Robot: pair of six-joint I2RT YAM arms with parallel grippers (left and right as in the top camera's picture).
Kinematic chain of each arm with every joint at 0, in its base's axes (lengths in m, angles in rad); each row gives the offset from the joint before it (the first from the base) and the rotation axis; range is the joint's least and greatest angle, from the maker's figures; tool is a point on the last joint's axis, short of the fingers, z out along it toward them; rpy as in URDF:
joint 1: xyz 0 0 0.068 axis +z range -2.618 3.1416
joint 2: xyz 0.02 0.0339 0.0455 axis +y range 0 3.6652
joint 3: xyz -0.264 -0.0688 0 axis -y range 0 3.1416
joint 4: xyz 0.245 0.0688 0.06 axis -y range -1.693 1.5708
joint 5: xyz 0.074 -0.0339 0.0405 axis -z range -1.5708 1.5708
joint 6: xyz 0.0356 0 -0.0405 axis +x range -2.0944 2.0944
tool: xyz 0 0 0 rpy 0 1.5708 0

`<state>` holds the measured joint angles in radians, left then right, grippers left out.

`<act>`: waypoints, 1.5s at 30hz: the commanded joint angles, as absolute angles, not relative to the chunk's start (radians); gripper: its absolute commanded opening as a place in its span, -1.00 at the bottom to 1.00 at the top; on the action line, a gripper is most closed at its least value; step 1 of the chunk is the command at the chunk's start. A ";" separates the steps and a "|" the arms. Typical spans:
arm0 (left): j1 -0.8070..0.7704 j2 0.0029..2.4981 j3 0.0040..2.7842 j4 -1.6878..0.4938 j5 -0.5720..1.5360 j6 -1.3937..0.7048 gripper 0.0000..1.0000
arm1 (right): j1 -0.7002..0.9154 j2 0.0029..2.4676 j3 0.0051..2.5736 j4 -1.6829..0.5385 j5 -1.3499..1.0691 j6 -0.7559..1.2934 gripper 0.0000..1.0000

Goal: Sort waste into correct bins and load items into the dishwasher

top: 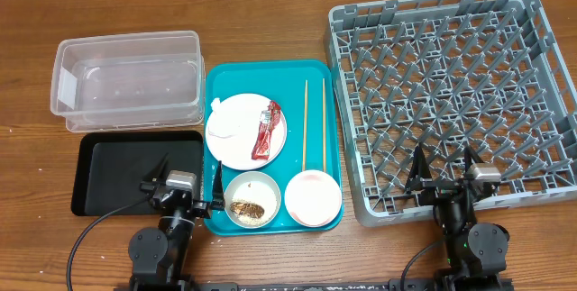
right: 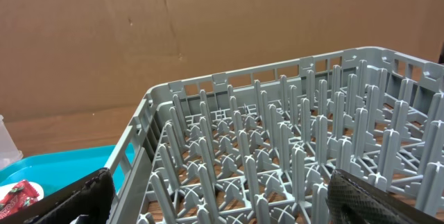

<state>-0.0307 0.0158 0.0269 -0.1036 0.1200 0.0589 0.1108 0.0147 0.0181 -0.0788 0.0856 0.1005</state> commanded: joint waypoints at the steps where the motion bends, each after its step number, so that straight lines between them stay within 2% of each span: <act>1: -0.026 0.006 0.022 -0.101 0.123 0.067 1.00 | 0.105 0.003 0.008 -0.072 0.088 0.101 1.00; 19: -0.027 0.006 0.022 -0.066 0.136 0.082 1.00 | 0.105 0.003 0.008 -0.073 0.069 0.102 1.00; 24: -0.027 0.006 0.022 -0.083 0.290 0.012 1.00 | 0.105 0.005 0.008 -0.066 -0.134 0.187 1.00; 27: -0.027 0.006 0.029 0.019 0.471 -0.076 1.00 | 0.105 0.005 0.022 -0.053 -0.262 0.270 1.00; 30: -0.027 0.006 0.094 0.094 0.495 -0.221 0.99 | 0.105 0.005 0.110 -0.057 -0.347 0.313 1.00; 33: -0.027 0.019 0.209 0.031 0.495 -0.240 1.00 | 0.105 0.017 0.218 -0.075 -0.364 0.315 1.00; 38: -0.027 0.197 0.487 -0.202 0.530 -0.281 1.00 | 0.105 0.165 0.535 -0.365 -0.378 0.326 1.00; 39: -0.027 0.319 0.623 -0.323 0.554 -0.281 1.00 | 0.105 0.274 0.674 -0.517 -0.376 0.307 1.00; 45: -0.027 0.759 1.099 -0.710 0.627 -0.184 1.00 | 0.105 0.700 1.132 -0.976 -0.376 0.205 1.00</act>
<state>-0.0307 0.6006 0.9176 -0.6205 0.5694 -0.2474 0.1108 0.5591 0.9741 -0.8898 -0.3698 0.2562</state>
